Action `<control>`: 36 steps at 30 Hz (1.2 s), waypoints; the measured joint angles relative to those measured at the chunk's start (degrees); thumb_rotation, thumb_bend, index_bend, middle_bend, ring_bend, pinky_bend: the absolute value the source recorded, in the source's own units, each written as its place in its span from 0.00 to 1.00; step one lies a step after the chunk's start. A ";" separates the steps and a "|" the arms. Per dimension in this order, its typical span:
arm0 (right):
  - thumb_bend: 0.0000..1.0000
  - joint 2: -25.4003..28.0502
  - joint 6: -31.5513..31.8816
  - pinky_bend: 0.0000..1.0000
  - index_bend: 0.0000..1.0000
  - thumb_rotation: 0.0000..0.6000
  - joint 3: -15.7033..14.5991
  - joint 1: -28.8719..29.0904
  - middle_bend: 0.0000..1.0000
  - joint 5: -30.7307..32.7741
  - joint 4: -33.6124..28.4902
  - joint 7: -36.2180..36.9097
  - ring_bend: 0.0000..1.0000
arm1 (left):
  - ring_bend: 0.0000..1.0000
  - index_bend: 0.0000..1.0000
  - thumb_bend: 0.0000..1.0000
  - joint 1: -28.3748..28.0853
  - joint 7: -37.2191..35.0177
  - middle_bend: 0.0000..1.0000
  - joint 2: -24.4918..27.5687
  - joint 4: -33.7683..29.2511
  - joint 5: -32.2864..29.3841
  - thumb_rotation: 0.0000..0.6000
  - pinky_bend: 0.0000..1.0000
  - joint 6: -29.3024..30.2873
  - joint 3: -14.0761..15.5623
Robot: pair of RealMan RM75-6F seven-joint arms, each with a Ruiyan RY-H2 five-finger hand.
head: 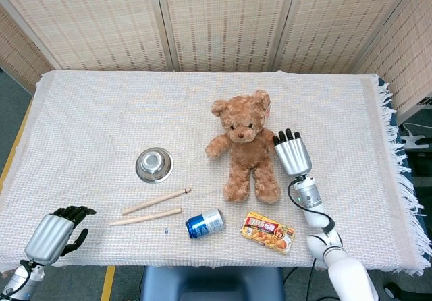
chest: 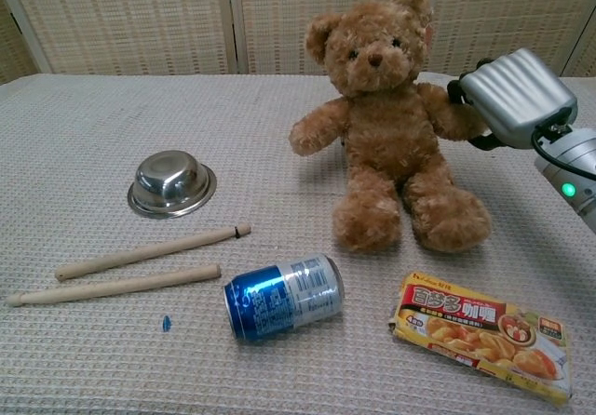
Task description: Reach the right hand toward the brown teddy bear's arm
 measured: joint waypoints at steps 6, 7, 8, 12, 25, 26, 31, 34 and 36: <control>0.20 0.41 2.27 0.64 0.54 1.00 0.73 0.91 0.48 0.52 -0.89 0.22 0.39 | 0.35 0.32 0.44 0.01 0.11 0.35 -0.03 -0.01 0.07 1.00 0.49 0.00 0.05; 0.20 0.49 2.52 0.64 0.54 1.00 0.81 0.99 0.48 0.58 -1.06 0.27 0.39 | 0.35 0.32 0.44 0.01 0.12 0.35 -0.03 -0.03 0.07 1.00 0.49 -0.02 0.05; 0.20 0.61 2.76 0.64 0.54 1.00 0.87 1.06 0.48 0.64 -1.29 0.30 0.39 | 0.35 0.32 0.44 0.00 0.14 0.35 -0.03 -0.03 0.07 1.00 0.49 -0.02 0.04; 0.20 0.77 2.22 0.64 0.54 1.00 0.69 0.82 0.48 0.65 -1.47 0.10 0.39 | 0.35 0.32 0.44 0.00 0.14 0.35 -0.03 -0.03 0.17 1.00 0.49 -0.01 0.10; 0.20 0.31 -0.25 0.64 0.54 1.00 -0.12 -0.10 0.48 0.59 -0.53 0.09 0.39 | 0.35 0.32 0.44 -0.09 0.11 0.35 -0.11 0.11 0.02 1.00 0.49 -0.28 0.10; 0.21 0.39 0.09 0.64 0.54 1.00 -0.02 0.01 0.48 0.64 -0.55 0.12 0.39 | 0.35 0.32 0.44 -0.09 0.10 0.35 -0.10 0.11 0.01 1.00 0.49 -0.28 0.11; 0.20 0.94 2.13 0.64 0.54 1.00 1.57 0.94 0.48 1.75 -1.62 1.40 0.39 | 0.35 0.32 0.44 -0.07 0.12 0.35 -0.11 0.07 0.02 1.00 0.49 -0.25 0.12; 0.20 1.58 3.36 0.64 0.54 1.00 2.68 1.63 0.48 2.60 -2.75 2.18 0.39 | 0.35 0.32 0.44 -0.10 0.14 0.35 -0.13 0.06 0.00 1.00 0.49 -0.29 0.10; 0.20 1.98 3.67 0.64 0.54 1.00 2.78 1.69 0.48 2.68 -3.34 2.33 0.39 | 0.35 0.32 0.44 -0.10 0.21 0.35 -0.15 0.07 0.00 1.00 0.49 -0.33 0.13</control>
